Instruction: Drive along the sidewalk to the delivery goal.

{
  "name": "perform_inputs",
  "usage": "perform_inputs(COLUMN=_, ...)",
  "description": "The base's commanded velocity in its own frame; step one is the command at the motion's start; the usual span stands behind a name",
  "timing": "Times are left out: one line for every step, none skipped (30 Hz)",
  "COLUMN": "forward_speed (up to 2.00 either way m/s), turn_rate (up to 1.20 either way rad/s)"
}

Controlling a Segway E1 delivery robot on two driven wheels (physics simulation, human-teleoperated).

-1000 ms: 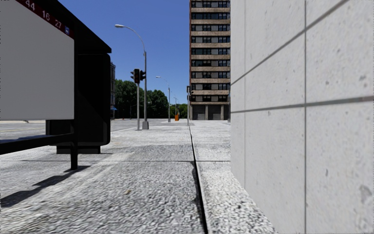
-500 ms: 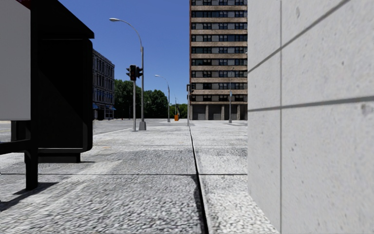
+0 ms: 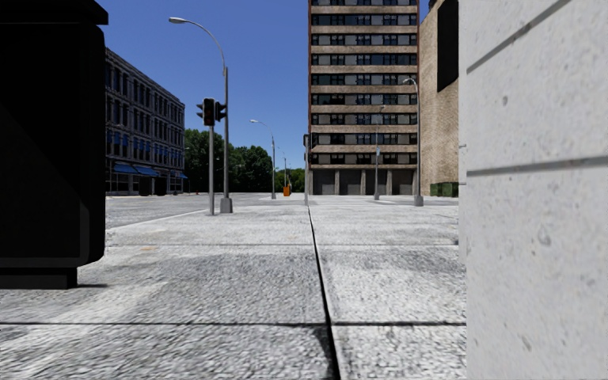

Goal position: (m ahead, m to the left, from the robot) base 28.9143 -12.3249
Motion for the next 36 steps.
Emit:
perform_inputs(forward_speed=1.55, turn_rate=0.00)
perform_inputs(forward_speed=1.55, turn_rate=0.00)
perform_inputs(forward_speed=1.55, turn_rate=0.00)
perform_inputs(forward_speed=1.55, turn_rate=0.00)
perform_inputs(forward_speed=1.55, turn_rate=0.00)
perform_inputs(forward_speed=1.55, turn_rate=0.00)
perform_inputs(forward_speed=1.55, turn_rate=0.00)
perform_inputs(forward_speed=1.55, turn_rate=0.00)
perform_inputs(forward_speed=1.55, turn_rate=0.00)
perform_inputs(forward_speed=1.55, turn_rate=0.00)
perform_inputs(forward_speed=1.55, turn_rate=0.00)
perform_inputs(forward_speed=1.55, turn_rate=0.00)
perform_inputs(forward_speed=1.55, turn_rate=0.00)
perform_inputs(forward_speed=1.55, turn_rate=0.00)
perform_inputs(forward_speed=1.55, turn_rate=0.00)
perform_inputs(forward_speed=1.55, turn_rate=0.00)
perform_inputs(forward_speed=1.55, turn_rate=0.00)
perform_inputs(forward_speed=1.55, turn_rate=0.00)
perform_inputs(forward_speed=1.55, turn_rate=0.00)
perform_inputs(forward_speed=1.55, turn_rate=0.00)
perform_inputs(forward_speed=1.55, turn_rate=0.00)
perform_inputs(forward_speed=1.55, turn_rate=0.00)
perform_inputs(forward_speed=1.55, turn_rate=0.00)
perform_inputs(forward_speed=1.55, turn_rate=0.00)
perform_inputs(forward_speed=1.55, turn_rate=0.00)
perform_inputs(forward_speed=1.55, turn_rate=0.00)
perform_inputs(forward_speed=1.55, turn_rate=0.00)
perform_inputs(forward_speed=1.55, turn_rate=0.00)
perform_inputs(forward_speed=1.55, turn_rate=0.00)
perform_inputs(forward_speed=1.55, turn_rate=0.00)
perform_inputs(forward_speed=1.55, turn_rate=0.00)
perform_inputs(forward_speed=1.55, turn_rate=0.00)
perform_inputs(forward_speed=1.55, turn_rate=0.00)
perform_inputs(forward_speed=1.55, turn_rate=0.00)
perform_inputs(forward_speed=1.55, turn_rate=0.00)
perform_inputs(forward_speed=1.55, turn_rate=0.00)
